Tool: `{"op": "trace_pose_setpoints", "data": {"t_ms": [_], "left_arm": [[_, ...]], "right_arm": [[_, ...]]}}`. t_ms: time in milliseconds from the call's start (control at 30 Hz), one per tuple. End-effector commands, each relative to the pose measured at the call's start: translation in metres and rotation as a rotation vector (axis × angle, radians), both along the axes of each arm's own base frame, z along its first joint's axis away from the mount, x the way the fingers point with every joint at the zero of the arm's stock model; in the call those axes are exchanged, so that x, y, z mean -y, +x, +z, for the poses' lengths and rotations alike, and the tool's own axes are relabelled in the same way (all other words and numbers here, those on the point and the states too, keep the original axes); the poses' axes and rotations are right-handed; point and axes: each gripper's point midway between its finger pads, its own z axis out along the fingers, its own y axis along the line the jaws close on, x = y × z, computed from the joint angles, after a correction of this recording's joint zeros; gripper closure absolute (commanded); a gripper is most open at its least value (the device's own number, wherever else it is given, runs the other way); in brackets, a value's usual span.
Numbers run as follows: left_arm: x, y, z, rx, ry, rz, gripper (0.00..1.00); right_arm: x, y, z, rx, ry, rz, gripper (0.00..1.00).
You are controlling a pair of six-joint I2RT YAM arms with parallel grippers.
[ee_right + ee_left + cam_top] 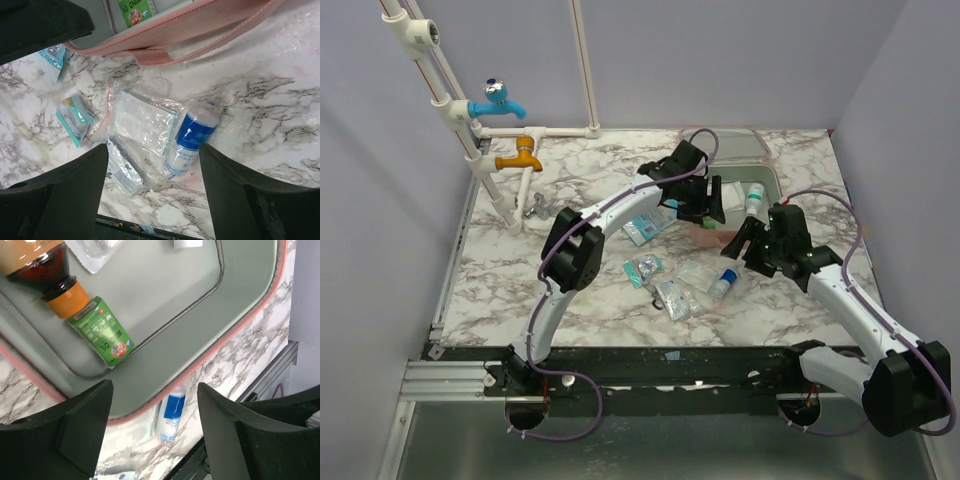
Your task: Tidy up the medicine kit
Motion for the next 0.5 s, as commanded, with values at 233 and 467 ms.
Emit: {"op": "trace_pose_setpoints", "data": {"t_ms": [233,467], "left_arm": [[-0.021,-0.015,0.090,0.177,-0.069,-0.047,0.25],[-0.034,-0.030,0.125,0.246,-0.110,-0.063,0.22]], "right_arm": [[-0.004,-0.034,-0.036,-0.173,0.064,-0.042,0.26],[-0.005,-0.040,-0.053,-0.218,0.071,-0.057,0.30]]}}
